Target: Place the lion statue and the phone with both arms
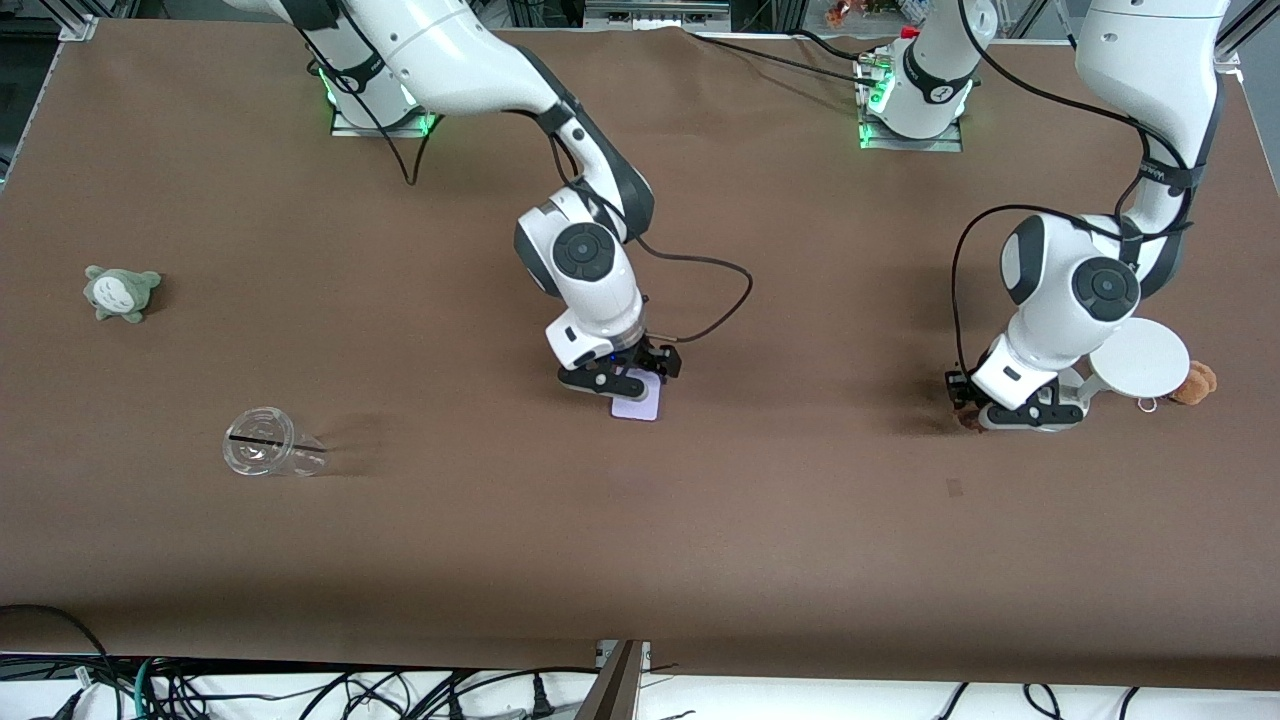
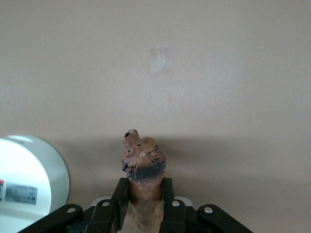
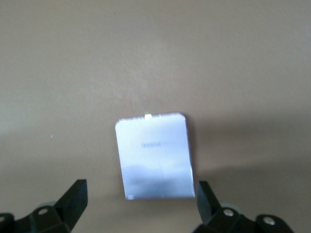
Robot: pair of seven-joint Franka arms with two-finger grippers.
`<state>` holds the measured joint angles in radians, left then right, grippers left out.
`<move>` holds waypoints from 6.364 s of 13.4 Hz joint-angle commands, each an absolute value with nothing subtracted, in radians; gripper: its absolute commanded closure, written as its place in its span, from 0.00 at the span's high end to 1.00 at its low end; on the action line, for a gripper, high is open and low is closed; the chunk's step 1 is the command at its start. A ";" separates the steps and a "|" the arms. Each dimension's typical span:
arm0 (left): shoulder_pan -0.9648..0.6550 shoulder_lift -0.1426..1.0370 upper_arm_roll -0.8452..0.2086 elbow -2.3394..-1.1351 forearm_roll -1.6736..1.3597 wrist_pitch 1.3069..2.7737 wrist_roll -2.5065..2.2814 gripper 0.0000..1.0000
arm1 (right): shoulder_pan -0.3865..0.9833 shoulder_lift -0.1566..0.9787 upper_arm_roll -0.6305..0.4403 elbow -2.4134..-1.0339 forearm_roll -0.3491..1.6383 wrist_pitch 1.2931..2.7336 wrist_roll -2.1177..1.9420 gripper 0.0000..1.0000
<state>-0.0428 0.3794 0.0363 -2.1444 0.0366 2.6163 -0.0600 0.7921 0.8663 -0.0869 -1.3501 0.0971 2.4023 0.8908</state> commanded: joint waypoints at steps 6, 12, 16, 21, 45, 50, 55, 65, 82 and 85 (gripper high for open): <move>0.021 0.316 0.041 -2.264 0.054 2.727 0.051 0.00 | 0.816 0.985 -0.101 -1.233 -0.080 2.385 0.902 1.00; 0.025 0.354 0.055 -2.275 0.052 2.809 0.049 0.00 | 0.816 1.012 -0.101 -1.230 -0.086 2.399 0.922 0.98; 0.017 0.359 0.064 -2.261 0.052 2.809 0.048 0.75 | 0.815 1.002 -0.100 -1.230 -0.078 2.385 0.908 0.60; 0.020 0.333 0.066 -2.229 0.054 2.780 0.038 1.00 | 0.744 0.942 -0.095 -1.232 -0.068 2.292 0.807 0.49; -0.048 0.111 0.055 -1.680 0.040 1.807 -0.097 1.00 | 0.305 0.709 -0.097 -1.683 0.071 2.459 0.129 0.86; -0.044 0.077 0.054 -1.609 0.037 1.696 -0.100 1.00 | 0.305 0.709 -0.097 -1.674 0.069 2.454 0.127 0.99; -0.011 0.074 0.051 -1.595 -0.051 1.606 -0.097 1.00 | 0.308 0.611 -0.092 -1.680 0.071 2.390 0.121 0.99; -0.014 0.091 0.049 -1.568 -0.032 1.572 -0.097 1.00 | 0.308 0.103 -0.153 -1.652 0.067 1.689 0.143 1.00; -0.017 0.127 0.051 -1.517 0.003 1.565 -0.101 1.00 | 0.310 0.092 -0.155 -1.526 0.049 1.566 0.204 1.00; -0.020 0.132 0.051 -1.517 0.003 1.565 -0.103 1.00 | 0.328 0.091 -0.150 -1.526 0.011 1.566 0.204 1.00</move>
